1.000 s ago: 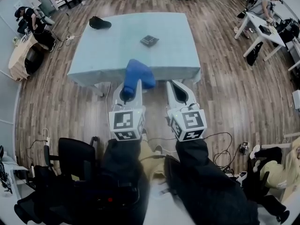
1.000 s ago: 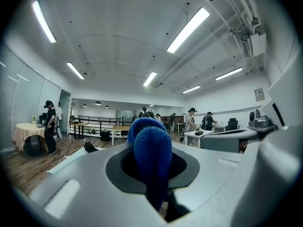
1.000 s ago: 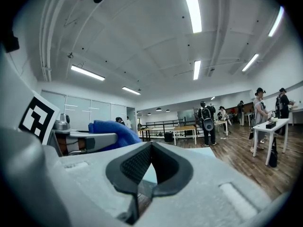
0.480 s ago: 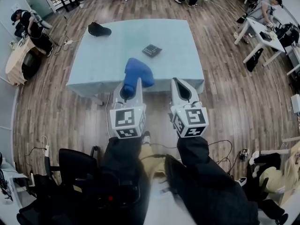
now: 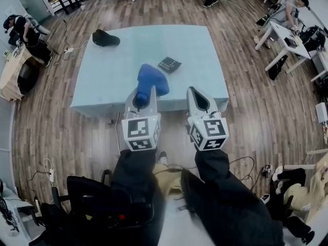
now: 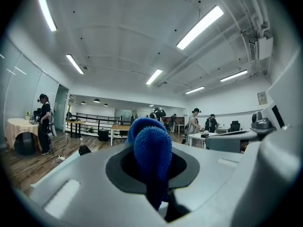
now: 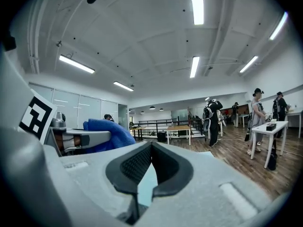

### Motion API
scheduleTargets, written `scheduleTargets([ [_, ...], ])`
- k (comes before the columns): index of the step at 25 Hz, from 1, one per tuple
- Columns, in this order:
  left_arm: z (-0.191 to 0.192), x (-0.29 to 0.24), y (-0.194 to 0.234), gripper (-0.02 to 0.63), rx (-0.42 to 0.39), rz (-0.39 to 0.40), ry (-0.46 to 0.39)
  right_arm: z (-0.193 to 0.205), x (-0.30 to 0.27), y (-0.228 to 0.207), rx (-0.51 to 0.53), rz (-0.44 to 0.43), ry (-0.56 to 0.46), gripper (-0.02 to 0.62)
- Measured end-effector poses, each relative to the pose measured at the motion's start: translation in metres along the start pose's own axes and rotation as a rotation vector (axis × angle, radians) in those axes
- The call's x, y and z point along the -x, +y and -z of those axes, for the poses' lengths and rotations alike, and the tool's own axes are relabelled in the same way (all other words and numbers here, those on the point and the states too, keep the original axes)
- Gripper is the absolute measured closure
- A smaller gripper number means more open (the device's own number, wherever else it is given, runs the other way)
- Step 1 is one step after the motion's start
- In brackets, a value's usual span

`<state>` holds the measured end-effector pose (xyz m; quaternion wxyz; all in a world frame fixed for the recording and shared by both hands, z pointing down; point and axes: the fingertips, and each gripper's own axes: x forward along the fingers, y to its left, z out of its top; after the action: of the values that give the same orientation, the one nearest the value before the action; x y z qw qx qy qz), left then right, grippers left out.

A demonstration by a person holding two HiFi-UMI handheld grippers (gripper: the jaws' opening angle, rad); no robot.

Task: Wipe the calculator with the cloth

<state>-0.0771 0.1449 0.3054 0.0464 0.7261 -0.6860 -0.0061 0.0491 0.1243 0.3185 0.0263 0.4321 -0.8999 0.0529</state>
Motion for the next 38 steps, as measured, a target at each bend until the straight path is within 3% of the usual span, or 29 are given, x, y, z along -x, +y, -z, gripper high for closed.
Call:
scheduleTargets([
  [16, 0.011, -0.078, 0.041, 0.549, 0.027, 0.028, 0.038, 0.011, -0.074, -0.033, -0.012, 0.073, 0.053, 0.597],
  [24, 0.022, -0.142, 0.047, 0.549, 0.016, 0.005, 0.059, 0.022, -0.129, -0.082, -0.050, 0.072, 0.057, 0.597],
  [34, 0.000, -0.267, 0.064, 0.549, -0.036, -0.045, 0.060, 0.003, -0.241, -0.163, -0.108, 0.026, 0.028, 0.597],
  [38, 0.010, -0.306, 0.063, 0.549, -0.045, -0.059, 0.098, 0.008, -0.271, -0.191, -0.135, 0.002, 0.047, 0.597],
])
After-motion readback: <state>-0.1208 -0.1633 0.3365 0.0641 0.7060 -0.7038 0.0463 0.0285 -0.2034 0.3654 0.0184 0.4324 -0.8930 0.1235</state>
